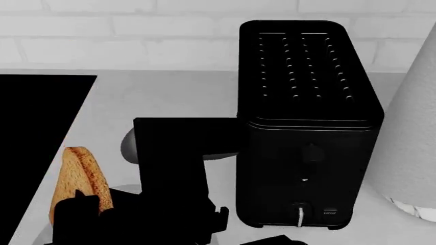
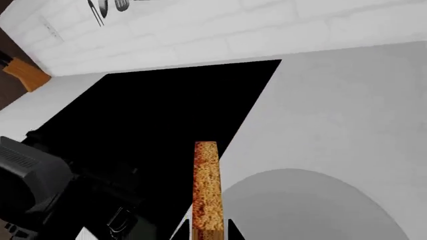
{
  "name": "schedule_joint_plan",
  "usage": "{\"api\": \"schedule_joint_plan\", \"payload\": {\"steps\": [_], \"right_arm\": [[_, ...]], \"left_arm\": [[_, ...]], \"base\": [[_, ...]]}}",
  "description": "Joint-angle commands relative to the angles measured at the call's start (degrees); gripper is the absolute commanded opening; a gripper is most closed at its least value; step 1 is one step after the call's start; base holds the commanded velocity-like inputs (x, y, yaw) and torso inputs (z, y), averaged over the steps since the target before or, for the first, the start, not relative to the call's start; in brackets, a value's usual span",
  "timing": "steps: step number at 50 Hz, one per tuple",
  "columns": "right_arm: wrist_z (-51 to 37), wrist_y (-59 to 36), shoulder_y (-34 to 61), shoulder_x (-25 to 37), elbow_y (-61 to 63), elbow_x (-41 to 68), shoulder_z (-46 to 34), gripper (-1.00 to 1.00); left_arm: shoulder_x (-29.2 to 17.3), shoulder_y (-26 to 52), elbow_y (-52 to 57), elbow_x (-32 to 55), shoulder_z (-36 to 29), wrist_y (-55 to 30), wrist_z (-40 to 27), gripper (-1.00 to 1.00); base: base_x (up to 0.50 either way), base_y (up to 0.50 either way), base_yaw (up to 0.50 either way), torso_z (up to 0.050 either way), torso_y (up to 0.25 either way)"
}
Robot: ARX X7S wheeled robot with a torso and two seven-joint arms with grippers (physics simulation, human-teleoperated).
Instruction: Place the toasted item on a plate.
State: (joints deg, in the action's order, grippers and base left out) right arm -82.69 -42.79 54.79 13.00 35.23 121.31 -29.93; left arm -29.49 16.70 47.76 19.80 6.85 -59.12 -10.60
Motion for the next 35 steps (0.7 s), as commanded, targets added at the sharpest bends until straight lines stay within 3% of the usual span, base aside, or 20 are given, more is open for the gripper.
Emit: {"api": "schedule_joint_plan", "payload": {"steps": [1,35], "right_arm": [[1.54,0.41,-2.87,1.00,0.85,-1.89,-0.32,-1.00],[5.32,2.19,-7.04,2.46,1.13,-5.92,-0.52,-1.00]], "left_arm": [[-0.09,-0.27,-0.53,-0.12,-0.46,0.59,-0.13,1.00],[-0.36,0.26,-1.01,0.43,-0.93,0.57,-0.47,1.00]], "base": [[0.00,0.00,0.00,0.000,0.000],[0.00,0.00,0.00,0.000,0.000]]}}
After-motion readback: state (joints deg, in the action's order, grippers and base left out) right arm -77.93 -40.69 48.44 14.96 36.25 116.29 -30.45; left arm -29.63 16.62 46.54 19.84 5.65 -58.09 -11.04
